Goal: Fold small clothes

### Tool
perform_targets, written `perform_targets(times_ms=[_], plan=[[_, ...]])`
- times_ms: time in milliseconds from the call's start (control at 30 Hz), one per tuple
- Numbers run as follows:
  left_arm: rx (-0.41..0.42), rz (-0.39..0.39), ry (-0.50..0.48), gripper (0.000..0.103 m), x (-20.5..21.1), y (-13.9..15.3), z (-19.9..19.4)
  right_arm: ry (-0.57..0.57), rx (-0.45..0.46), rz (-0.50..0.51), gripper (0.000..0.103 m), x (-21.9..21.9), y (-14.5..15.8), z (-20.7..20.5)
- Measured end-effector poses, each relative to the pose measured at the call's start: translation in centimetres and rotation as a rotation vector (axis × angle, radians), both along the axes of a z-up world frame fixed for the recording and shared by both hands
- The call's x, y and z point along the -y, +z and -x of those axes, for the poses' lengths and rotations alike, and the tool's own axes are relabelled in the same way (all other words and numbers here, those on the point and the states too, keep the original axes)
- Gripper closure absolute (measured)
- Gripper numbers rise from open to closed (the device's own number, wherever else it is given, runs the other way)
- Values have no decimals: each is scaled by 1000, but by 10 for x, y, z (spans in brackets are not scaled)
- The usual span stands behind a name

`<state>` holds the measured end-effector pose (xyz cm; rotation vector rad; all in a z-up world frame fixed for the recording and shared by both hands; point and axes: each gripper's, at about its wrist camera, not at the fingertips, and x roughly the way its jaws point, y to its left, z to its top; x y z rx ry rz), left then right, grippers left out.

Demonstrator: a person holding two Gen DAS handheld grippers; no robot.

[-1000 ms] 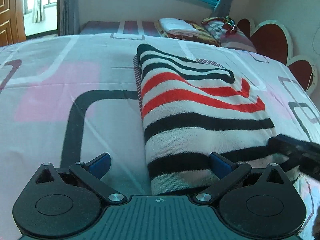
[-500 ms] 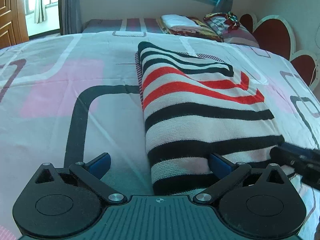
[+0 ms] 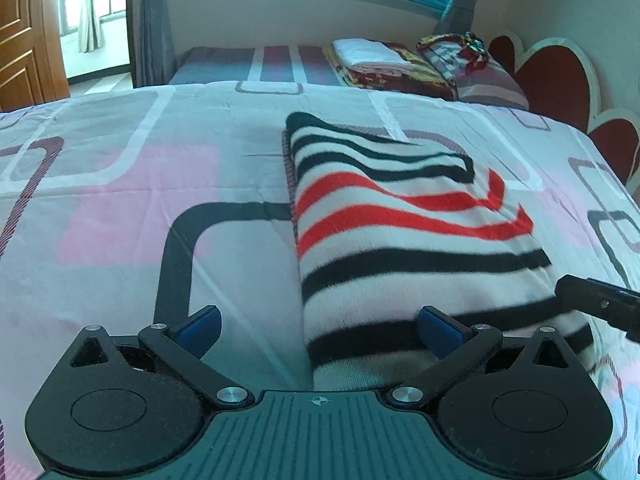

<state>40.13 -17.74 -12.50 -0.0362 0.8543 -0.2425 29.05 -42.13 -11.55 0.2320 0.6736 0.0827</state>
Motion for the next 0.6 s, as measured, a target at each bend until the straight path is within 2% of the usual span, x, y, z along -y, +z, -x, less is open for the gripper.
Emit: perform_targets(times_ms=[200, 333, 600], plan=[[-19, 26, 8, 0, 0, 0, -18, -29, -47, -108, 23, 19, -3, -24], [-33, 46, -14, 0, 5, -2, -29, -15, -85, -125, 18, 23, -9, -41], [-168, 196, -46, 0, 5, -27, -58, 8, -146, -114, 17, 24, -28, -65]])
